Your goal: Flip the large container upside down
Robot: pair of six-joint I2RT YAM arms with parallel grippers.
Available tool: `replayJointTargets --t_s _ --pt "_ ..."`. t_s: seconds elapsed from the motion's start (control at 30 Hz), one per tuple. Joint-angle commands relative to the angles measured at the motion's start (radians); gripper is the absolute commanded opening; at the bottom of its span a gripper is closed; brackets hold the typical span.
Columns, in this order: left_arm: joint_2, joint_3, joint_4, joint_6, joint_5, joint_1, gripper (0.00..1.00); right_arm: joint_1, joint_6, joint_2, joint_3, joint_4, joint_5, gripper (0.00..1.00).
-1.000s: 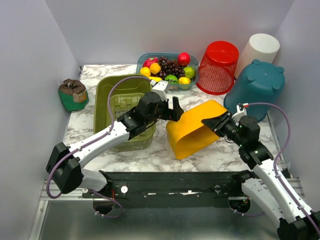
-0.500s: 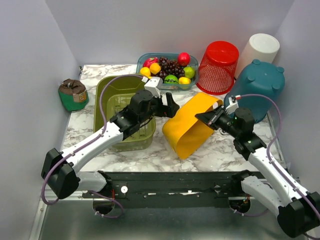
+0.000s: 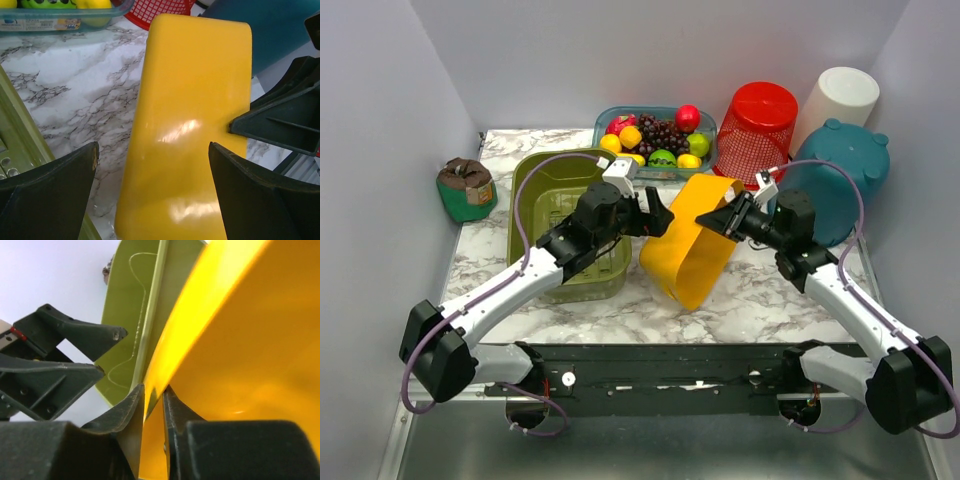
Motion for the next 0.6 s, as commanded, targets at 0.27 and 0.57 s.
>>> replayJointTargets --t_s 0.27,0.57 --pt "0.114 -0.030 0.098 -0.077 0.123 0.008 0.99 -0.001 -0.181 -0.028 0.099 -0.303 0.198 0.43" --pt "0.151 -0.059 0.226 -0.132 0.258 0.010 0.99 0.000 -0.247 -0.093 0.094 -0.493 0.309 0.44"
